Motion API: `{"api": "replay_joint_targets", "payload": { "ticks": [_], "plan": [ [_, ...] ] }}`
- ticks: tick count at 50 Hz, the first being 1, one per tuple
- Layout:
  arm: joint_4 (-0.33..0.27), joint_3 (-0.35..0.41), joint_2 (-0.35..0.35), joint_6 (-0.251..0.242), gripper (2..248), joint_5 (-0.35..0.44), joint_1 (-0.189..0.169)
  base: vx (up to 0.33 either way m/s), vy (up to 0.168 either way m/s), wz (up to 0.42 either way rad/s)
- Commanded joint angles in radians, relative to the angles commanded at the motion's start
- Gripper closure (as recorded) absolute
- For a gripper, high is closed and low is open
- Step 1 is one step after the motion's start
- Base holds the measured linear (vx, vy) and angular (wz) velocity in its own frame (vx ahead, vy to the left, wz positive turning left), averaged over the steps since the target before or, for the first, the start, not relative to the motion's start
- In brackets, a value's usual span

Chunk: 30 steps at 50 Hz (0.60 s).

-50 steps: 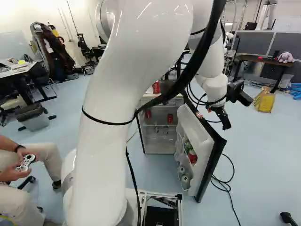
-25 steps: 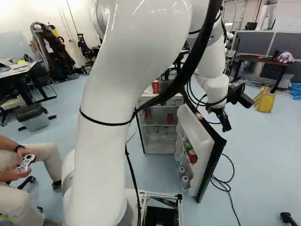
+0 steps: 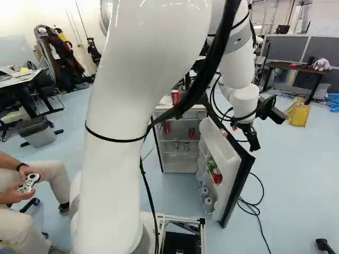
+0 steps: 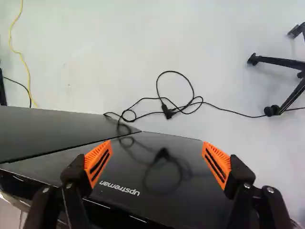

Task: Grab a drink from the fridge

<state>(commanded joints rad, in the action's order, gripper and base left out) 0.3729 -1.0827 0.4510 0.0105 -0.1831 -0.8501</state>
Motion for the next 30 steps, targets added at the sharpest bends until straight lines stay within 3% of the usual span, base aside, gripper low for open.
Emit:
{"api": "replay_joint_targets", "payload": {
  "ticks": [30],
  "plan": [
    [-0.04, 0.063, -0.047, 0.0, 3, -0.021, -0.014, 0.0, 0.0, 0.0]
  ]
}}
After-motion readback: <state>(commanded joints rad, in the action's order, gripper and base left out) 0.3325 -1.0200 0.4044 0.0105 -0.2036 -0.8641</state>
